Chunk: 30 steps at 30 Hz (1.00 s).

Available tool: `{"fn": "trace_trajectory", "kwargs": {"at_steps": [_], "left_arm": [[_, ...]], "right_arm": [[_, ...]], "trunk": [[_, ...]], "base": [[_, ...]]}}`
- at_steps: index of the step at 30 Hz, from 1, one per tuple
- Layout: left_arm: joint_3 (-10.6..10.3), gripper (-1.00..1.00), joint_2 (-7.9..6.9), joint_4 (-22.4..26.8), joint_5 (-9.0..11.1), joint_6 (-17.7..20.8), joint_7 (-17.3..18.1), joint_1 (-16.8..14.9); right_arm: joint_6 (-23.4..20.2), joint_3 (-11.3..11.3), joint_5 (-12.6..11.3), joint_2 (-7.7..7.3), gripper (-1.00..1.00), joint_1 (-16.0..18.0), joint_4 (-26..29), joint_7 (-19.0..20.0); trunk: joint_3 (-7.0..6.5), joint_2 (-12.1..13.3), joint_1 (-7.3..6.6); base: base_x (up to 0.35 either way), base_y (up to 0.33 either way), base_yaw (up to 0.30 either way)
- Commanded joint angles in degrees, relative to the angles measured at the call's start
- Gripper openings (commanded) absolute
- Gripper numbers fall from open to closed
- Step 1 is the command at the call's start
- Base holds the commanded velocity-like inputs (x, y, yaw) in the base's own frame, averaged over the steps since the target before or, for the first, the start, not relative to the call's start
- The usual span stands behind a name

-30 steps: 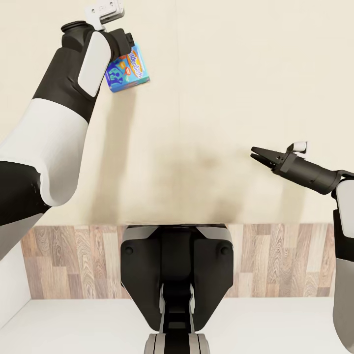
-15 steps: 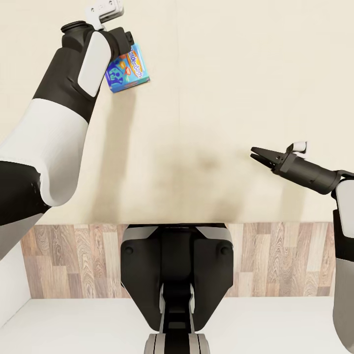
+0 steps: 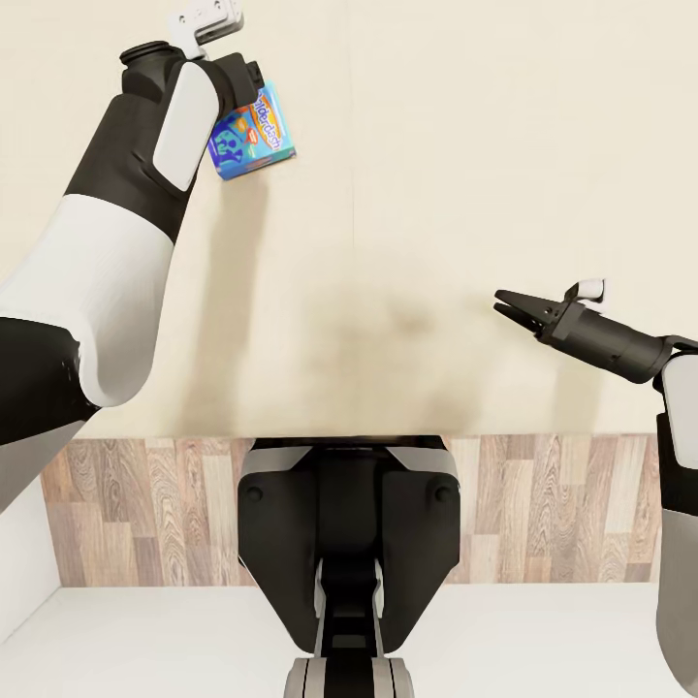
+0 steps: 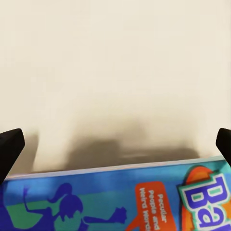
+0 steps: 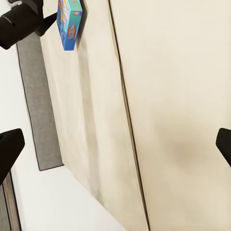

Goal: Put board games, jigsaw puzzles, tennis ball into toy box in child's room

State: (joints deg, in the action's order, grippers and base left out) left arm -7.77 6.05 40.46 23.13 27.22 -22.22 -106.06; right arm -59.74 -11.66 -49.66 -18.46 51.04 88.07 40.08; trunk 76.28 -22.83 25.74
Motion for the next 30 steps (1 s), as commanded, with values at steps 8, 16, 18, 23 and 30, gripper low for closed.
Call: {"fn": "trace_trajectory", "kwargs": {"at_steps": [8, 16, 18, 23, 30], "left_arm": [[-0.2, 1.00, -0.07, 0.1, 0.6, 0.1, -0.5, 0.0], [-0.2, 1.00, -0.07, 0.1, 0.6, 0.1, -0.5, 0.0], [-0.2, 1.00, -0.07, 0.1, 0.6, 0.1, -0.5, 0.0], [-0.2, 1.00, -0.07, 0.1, 0.6, 0.1, -0.5, 0.0], [-0.2, 1.00, -0.07, 0.1, 0.6, 0.1, -0.5, 0.0]], "right_arm": [[-0.3, 0.0, 0.3, 0.00, 1.00, 0.0, 0.0, 0.3], [-0.3, 0.0, 0.3, 0.00, 1.00, 0.0, 0.0, 0.3], [-0.3, 0.0, 0.3, 0.00, 1.00, 0.0, 0.0, 0.3], [-0.3, -0.1, 0.3, 0.00, 1.00, 0.0, 0.0, 0.3], [-0.3, -0.1, 0.3, 0.00, 1.00, 0.0, 0.0, 0.3]], "trunk": [[0.05, -0.1, 0.04], [0.05, -0.1, 0.04], [0.05, -0.1, 0.04], [0.05, -0.1, 0.04], [0.05, -0.1, 0.04]], "base": [[0.000, 0.000, 0.000], [0.000, 0.000, 0.000], [0.000, 0.000, 0.000], [0.000, 0.000, 0.000], [0.000, 0.000, 0.000]]}}
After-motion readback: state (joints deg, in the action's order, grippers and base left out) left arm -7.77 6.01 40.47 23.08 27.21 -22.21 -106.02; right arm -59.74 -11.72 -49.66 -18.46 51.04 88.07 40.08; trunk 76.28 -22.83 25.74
